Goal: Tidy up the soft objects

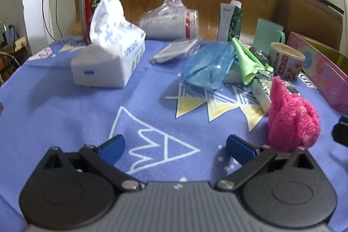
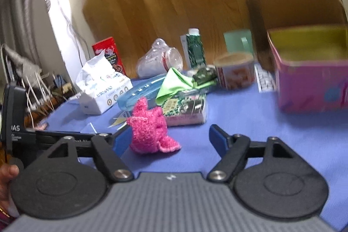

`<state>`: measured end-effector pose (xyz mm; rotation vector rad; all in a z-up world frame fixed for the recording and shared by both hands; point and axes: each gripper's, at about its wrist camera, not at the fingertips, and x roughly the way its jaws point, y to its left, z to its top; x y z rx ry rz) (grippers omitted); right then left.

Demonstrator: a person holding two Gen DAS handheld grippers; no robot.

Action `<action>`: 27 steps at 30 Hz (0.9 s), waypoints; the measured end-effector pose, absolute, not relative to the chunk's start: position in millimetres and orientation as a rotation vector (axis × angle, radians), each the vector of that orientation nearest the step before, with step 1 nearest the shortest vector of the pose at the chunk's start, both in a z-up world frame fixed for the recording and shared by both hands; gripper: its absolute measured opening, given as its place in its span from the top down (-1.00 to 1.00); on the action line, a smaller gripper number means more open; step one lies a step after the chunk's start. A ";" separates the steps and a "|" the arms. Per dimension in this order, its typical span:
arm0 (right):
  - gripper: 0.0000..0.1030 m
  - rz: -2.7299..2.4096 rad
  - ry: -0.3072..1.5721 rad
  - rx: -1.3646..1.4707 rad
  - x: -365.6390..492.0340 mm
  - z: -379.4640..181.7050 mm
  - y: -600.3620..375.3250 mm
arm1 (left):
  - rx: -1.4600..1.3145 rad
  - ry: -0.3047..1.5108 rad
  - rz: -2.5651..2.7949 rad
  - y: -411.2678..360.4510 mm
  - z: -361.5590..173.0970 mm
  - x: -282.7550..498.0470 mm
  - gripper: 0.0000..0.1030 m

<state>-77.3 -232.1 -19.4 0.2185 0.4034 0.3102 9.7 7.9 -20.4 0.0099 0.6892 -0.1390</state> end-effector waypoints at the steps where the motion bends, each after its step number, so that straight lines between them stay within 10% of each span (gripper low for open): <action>1: -0.32 0.313 0.412 0.215 -75.1 -21.8 -233.2 | 0.010 0.685 -0.145 7.7 -20.7 8.8 -0.99; 27: -0.11 0.394 0.515 0.265 -60.7 -35.6 -238.7 | -0.099 0.661 -0.199 24.4 -19.6 6.2 -0.99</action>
